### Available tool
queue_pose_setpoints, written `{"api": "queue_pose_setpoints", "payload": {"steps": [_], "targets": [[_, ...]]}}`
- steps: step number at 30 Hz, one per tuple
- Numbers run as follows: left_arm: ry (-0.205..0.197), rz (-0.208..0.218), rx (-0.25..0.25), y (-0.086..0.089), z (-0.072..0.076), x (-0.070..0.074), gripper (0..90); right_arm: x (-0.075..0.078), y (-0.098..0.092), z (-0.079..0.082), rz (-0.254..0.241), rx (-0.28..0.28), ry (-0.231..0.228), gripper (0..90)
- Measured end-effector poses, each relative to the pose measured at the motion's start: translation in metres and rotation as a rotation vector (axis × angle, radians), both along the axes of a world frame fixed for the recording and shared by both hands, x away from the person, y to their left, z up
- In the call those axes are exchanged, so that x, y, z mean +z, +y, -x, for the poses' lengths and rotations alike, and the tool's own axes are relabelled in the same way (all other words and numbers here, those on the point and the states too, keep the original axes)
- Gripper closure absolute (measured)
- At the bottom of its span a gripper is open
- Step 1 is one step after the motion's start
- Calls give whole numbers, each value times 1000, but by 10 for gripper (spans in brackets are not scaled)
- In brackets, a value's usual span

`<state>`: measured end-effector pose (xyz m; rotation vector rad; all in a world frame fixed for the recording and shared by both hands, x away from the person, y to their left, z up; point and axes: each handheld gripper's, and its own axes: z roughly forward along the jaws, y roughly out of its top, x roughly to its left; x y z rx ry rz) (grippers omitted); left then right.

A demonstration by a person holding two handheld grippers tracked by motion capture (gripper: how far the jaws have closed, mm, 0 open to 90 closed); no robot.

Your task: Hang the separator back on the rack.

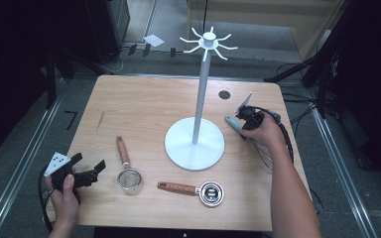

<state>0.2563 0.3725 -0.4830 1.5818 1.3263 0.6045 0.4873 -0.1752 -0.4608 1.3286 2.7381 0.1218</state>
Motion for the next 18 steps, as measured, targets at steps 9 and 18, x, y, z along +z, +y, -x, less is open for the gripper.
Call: {"api": "queue_pose_setpoints", "payload": {"steps": [9,18], "targets": [[7,-5,-5,0,-1,0,0,30,-14,20,-127,-60,-127,713],[7,-6,-6,-1,-1,0,0,45,-26,42,-259,-92,-252,714]]}}
